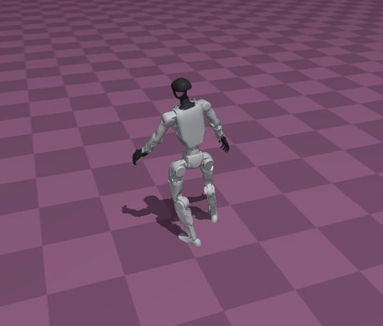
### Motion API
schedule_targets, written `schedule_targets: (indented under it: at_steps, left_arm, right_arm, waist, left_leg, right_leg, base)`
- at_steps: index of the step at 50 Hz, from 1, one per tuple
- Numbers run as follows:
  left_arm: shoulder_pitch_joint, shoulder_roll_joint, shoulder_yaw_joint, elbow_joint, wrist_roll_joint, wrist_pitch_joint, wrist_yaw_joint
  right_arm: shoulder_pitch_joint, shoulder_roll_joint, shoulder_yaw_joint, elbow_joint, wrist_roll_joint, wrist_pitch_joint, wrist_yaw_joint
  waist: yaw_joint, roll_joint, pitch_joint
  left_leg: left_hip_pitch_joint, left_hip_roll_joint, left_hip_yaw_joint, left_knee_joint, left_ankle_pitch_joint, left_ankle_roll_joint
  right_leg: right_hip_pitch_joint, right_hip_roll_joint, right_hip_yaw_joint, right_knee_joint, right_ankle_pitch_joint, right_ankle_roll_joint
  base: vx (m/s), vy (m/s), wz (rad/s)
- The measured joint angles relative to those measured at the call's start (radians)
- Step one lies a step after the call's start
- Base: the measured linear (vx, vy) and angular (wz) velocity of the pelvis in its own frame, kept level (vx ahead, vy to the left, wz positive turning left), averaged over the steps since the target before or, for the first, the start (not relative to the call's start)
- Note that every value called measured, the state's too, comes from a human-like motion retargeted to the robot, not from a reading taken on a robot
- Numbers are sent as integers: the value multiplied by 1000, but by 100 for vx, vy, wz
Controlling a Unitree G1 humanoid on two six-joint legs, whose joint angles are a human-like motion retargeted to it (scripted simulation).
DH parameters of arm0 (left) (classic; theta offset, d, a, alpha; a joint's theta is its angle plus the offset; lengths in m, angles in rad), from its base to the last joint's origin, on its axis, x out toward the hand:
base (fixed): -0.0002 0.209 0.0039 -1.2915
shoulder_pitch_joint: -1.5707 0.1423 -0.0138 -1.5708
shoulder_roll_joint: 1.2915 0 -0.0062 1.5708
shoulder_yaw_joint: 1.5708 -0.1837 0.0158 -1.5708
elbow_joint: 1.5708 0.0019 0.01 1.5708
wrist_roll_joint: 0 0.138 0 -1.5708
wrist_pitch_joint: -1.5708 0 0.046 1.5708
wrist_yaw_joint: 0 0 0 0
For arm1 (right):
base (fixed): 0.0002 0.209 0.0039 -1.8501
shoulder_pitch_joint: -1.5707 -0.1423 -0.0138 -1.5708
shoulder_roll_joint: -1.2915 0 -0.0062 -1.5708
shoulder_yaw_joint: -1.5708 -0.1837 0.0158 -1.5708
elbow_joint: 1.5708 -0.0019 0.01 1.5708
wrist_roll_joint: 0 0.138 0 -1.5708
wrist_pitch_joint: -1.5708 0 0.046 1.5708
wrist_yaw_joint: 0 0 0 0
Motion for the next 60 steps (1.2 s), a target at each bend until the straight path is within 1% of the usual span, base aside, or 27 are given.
schedule_targets:
  at_steps: [2, 5, 7, 10, 13, 15, 17, 20, 23, 25, 26, 27, 28, 30, 33, 35, 37, 40, 43, 45, 47, 48, 50, 55, 58, 60]
  left_arm:
    - [-83, 1, -47, 22, 69, 7, -16]
    - [-175, -3, -83, 20, 118, 15, -39]
    - [-211, -11, -86, -7, 107, 13, -54]
    - [-247, -29, -92, -58, 77, 4, -81]
    - [-272, -49, -117, -102, 82, 0, -128]
    - [-280, -63, -135, -127, 105, 5, -169]
    - [-271, -73, -145, -146, 138, 11, -210]
    - [-220, -85, -136, -160, 193, 10, -244]
    - [-120, -97, -90, -138, 190, 13, -216]
    - [-33, -108, -42, -106, 143, 24, -189]
    - [5, -115, -12, -83, 126, 31, -175]
    - [44, -119, 15, -58, 107, 38, -162]
    - [83, -117, 37, -30, 84, 44, -152]
    - [156, -106, 75, 32, 74, 54, -135]
    - [266, -85, 120, 103, 90, 70, -132]
    - [339, -77, 158, 128, 109, 79, -134]
    - [414, -79, 204, 129, 111, 83, -135]
    - [519, -94, 272, 107, 62, 78, -143]
    - [590, -128, 315, 69, -38, 63, -140]
    - [632, -156, 325, 43, -80, 46, -139]
    - [665, -181, 314, 14, -123, 32, -132]
    - [679, -193, 307, 2, -127, 25, -134]
    - [701, -217, 292, -14, -125, 16, -149]
    - [723, -261, 263, 0, -124, 30, -227]
    - [709, -269, 256, 31, -138, 43, -263]
    - [715, -264, 257, 44, -122, 41, -280]
  right_arm:
    - [11, 6, -19, -4, 46, -6, 5]
    - [45, 15, -46, -27, 89, -11, 18]
    - [72, 18, -57, -39, 101, -12, 28]
    - [106, 16, -71, -46, 111, -10, 46]
    - [144, 11, -97, -41, 126, -3, 74]
    - [176, 7, -123, -34, 140, 4, 92]
    - [209, 3, -150, -21, 158, 10, 100]
    - [247, -4, -177, 15, 190, 13, 80]
    - [247, -20, -175, 64, 189, 12, 38]
    - [227, -37, -178, 97, 153, 8, 8]
    - [203, -51, -173, 100, 143, 5, -8]
    - [179, -60, -174, 104, 124, 0, -29]
    - [155, -62, -184, 108, 86, -11, -60]
    - [99, -53, -182, 89, 52, -33, -131]
    - [2, -28, -140, 14, 46, -61, -207]
    - [-80, -11, -90, -38, 48, -72, -221]
    - [-165, 8, -35, -81, 42, -79, -208]
    - [-280, 47, 37, -132, 17, -84, -180]
    - [-382, 85, 98, -169, -29, -83, -176]
    - [-433, 112, 132, -190, -74, -84, -186]
    - [-476, 134, 169, -199, -126, -81, -183]
    - [-495, 144, 187, -201, -156, -77, -177]
    - [-527, 161, 221, -194, -213, -68, -151]
    - [-565, 178, 259, -112, -280, -33, -9]
    - [-590, 164, 250, -15, -268, -8, 84]
    - [-593, 151, 242, 44, -267, 6, 123]
  waist:
    - [-66, 10, 23]
    - [-144, 24, 54]
    - [-185, 29, 71]
    - [-250, 33, 92]
    - [-324, 43, 110]
    - [-370, 55, 117]
    - [-391, 69, 114]
    - [-386, 97, 97]
    - [-346, 135, 77]
    - [-306, 158, 56]
    - [-293, 165, 48]
    - [-278, 166, 39]
    - [-257, 155, 28]
    - [-221, 146, 18]
    - [-177, 122, 13]
    - [-150, 124, 16]
    - [-123, 135, 22]
    - [-71, 150, 39]
    - [-4, 171, 76]
    - [44, 186, 105]
    - [101, 187, 125]
    - [128, 185, 134]
    - [181, 178, 146]
    - [303, 158, 140]
    - [377, 162, 136]
    - [414, 163, 125]
  left_leg:
    - [31, 6, -47, 4, -14, -22]
    - [87, -5, -99, -6, -28, -50]
    - [128, -26, -129, -22, -30, -59]
    - [181, -62, -186, -46, -24, -61]
    - [216, -78, -273, -46, -16, -52]
    - [236, -83, -342, -37, -8, -38]
    - [246, -84, -400, -17, 5, -29]
    - [253, -78, -469, 29, 54, -39]
    - [231, -67, -521, 134, 171, -79]
    - [184, -58, -539, 248, 275, -113]
    - [140, -63, -533, 326, 316, -122]
    - [100, -64, -519, 393, 350, -128]
    - [67, -57, -489, 438, 367, -128]
    - [10, 19, -414, 516, 340, -126]
    - [-20, 125, -240, 482, 246, -43]
    - [-31, 177, -151, 401, 192, -9]
    - [-45, 197, -105, 290, 180, -4]
    - [-65, 189, -101, 95, 223, -22]
    - [-88, 177, -140, -85, 342, -52]
    - [-111, 184, -156, -161, 427, -89]
    - [-128, 170, -122, -240, 486, -85]
    - [-140, 165, -94, -263, 498, -93]
    - [-164, 148, -23, -300, 504, -103]
    - [-221, 80, 120, -349, 489, -71]
    - [-234, 43, 221, -361, 489, -69]
    - [-246, 33, 282, -322, 464, -60]
  right_leg:
    - [-55, 30, -18, -29, -11, 0]
    - [-124, 43, -109, -29, -87, 0]
    - [-150, 41, -193, -29, -91, 0]
    - [-162, 33, -338, -29, -61, 0]
    - [-124, 28, -432, -29, -69, 0]
    - [-75, 22, -467, -14, -104, 0]
    - [-39, 24, -451, 4, -136, -20]
    - [6, 36, -391, -12, -125, -86]
    - [62, 46, -364, -24, -135, -150]
    - [59, 35, -337, 61, -200, -163]
    - [81, 41, -318, 26, -198, -181]
    - [86, 34, -300, 36, -214, -184]
    - [55, -1, -284, 136, -265, -160]
    - [58, 15, -250, 188, -321, -148]
    - [91, 33, -190, 202, -362, -130]
    - [137, 79, -143, 151, -371, -158]
    - [191, 131, -94, 91, -375, -188]
    - [234, 183, -9, 98, -408, -205]
    - [281, 239, 80, 116, -439, -221]
    - [321, 278, 141, 125, -455, -231]
    - [350, 294, 207, 132, -466, -229]
    - [363, 300, 238, 137, -471, -223]
    - [382, 305, 299, 147, -480, -204]
    - [418, 307, 422, 158, -490, -165]
    - [442, 323, 490, 162, -496, -165]
    - [459, 337, 530, 165, -496, -174]
  base:
    - [42, -19, 125]
    - [49, 1, 103]
    - [53, 12, 95]
    - [55, 10, 122]
    - [61, 4, 176]
    - [67, -1, 196]
    - [66, -15, 159]
    - [65, -28, 96]
    - [63, -34, 13]
    - [59, -32, -45]
    - [55, -26, -55]
    - [53, -25, -63]
    - [54, -33, -78]
    - [52, -42, -94]
    - [47, -34, -112]
    - [44, -29, -132]
    - [43, -25, -140]
    - [42, -21, -151]
    - [40, -17, -158]
    - [42, -15, -162]
    - [42, -13, -169]
    - [43, -10, -166]
    - [44, -8, -159]
    - [45, -3, -135]
    - [49, 2, -116]
    - [52, 5, -97]
